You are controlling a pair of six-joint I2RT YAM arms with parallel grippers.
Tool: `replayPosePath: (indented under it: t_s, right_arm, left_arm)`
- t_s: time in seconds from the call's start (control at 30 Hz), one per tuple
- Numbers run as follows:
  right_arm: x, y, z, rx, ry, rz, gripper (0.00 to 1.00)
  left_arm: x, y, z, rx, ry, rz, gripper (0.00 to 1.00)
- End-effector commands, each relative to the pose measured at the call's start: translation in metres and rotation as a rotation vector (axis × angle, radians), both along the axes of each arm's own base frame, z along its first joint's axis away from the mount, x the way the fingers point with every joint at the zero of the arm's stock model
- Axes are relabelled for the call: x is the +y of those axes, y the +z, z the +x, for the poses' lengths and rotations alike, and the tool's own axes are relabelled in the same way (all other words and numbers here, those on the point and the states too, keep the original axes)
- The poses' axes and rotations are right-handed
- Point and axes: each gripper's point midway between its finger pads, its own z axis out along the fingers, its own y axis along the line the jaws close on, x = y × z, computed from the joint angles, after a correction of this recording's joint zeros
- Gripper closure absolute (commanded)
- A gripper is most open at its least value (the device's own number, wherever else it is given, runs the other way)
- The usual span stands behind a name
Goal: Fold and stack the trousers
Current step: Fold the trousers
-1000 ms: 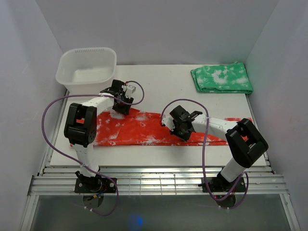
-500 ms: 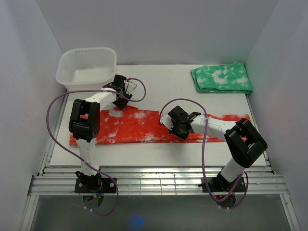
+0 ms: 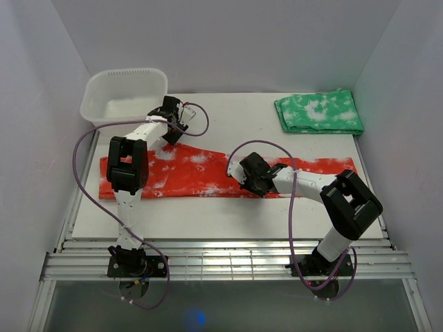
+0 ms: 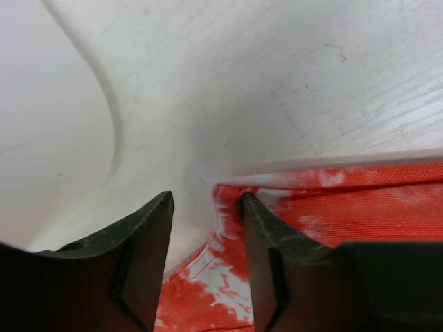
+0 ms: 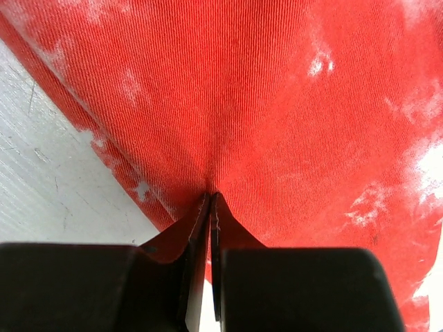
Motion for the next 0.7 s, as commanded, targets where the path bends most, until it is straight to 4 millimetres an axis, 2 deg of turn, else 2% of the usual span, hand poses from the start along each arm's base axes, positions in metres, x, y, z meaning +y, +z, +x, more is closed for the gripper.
replayPosePath:
  t_s: [0.0, 0.07, 0.1, 0.13, 0.17, 0.2, 0.23, 0.3, 0.33, 0.37, 0.4, 0.43, 0.47, 0.5, 0.57, 0.6, 0.63, 0.67]
  right_arm:
    - [-0.078, -0.067, -0.090, 0.352, -0.008, -0.290, 0.92]
    - [-0.076, -0.064, -0.086, 0.336, -0.013, -0.285, 0.92]
    - [-0.072, -0.059, -0.082, 0.319, -0.016, -0.270, 0.91]
    - [-0.066, -0.053, -0.075, 0.301, -0.017, -0.250, 0.88]
    - [-0.060, -0.048, -0.071, 0.289, -0.013, -0.231, 0.84]
    - [-0.050, -0.039, -0.065, 0.273, -0.011, -0.188, 0.70]
    - [-0.043, -0.031, -0.060, 0.257, -0.011, -0.164, 0.60]
    - [-0.018, -0.003, -0.039, 0.190, -0.002, -0.064, 0.43]
    - [-0.010, 0.009, -0.032, 0.165, 0.002, -0.028, 0.39]
    - [-0.003, 0.019, -0.027, 0.148, 0.007, 0.001, 0.37]
    - [0.010, 0.041, -0.016, 0.105, 0.013, 0.058, 0.36]
    - [0.014, 0.051, -0.011, 0.085, 0.012, 0.080, 0.34]
    - [0.017, 0.060, -0.007, 0.074, 0.006, 0.103, 0.34]
    - [0.017, 0.074, -0.003, 0.068, -0.001, 0.141, 0.32]
    - [0.005, 0.081, 0.002, 0.094, -0.050, 0.180, 0.30]
    - [-0.002, 0.081, -0.004, 0.141, -0.060, 0.202, 0.30]
    - [-0.012, 0.080, -0.003, 0.166, -0.092, 0.212, 0.29]
    - [-0.035, 0.078, 0.006, 0.183, -0.172, 0.230, 0.29]
  left_arm:
    - [0.042, 0.056, 0.026, -0.132, 0.082, 0.047, 0.43]
    - [0.032, 0.077, 0.021, -0.151, 0.063, -0.016, 0.38]
    - [0.020, 0.079, 0.012, -0.122, 0.041, -0.087, 0.34]
    - [0.012, 0.098, 0.003, -0.132, 0.020, -0.143, 0.32]
    - [0.006, 0.104, -0.006, -0.124, 0.013, -0.183, 0.31]
    - [-0.014, 0.108, -0.022, -0.083, -0.021, -0.293, 0.31]
    - [-0.021, 0.120, -0.043, -0.071, -0.048, -0.347, 0.29]
    - [-0.030, 0.126, -0.070, -0.039, -0.045, -0.425, 0.27]
    - [-0.040, 0.127, -0.085, -0.014, -0.054, -0.486, 0.26]
    - [-0.041, 0.127, -0.108, 0.007, -0.058, -0.515, 0.26]
    - [-0.042, 0.126, -0.119, 0.016, -0.052, -0.532, 0.26]
    - [-0.044, 0.124, -0.130, 0.030, -0.040, -0.557, 0.26]
    - [-0.042, 0.106, -0.148, 0.081, -0.023, -0.562, 0.26]
    - [-0.040, 0.110, -0.156, 0.064, -0.017, -0.570, 0.27]
    - [-0.033, 0.099, -0.170, 0.095, 0.027, -0.605, 0.26]
    - [-0.029, 0.085, -0.182, 0.128, 0.053, -0.617, 0.26]
    - [-0.025, 0.080, -0.187, 0.139, 0.076, -0.630, 0.26]
    - [-0.019, 0.074, -0.191, 0.154, 0.105, -0.660, 0.27]
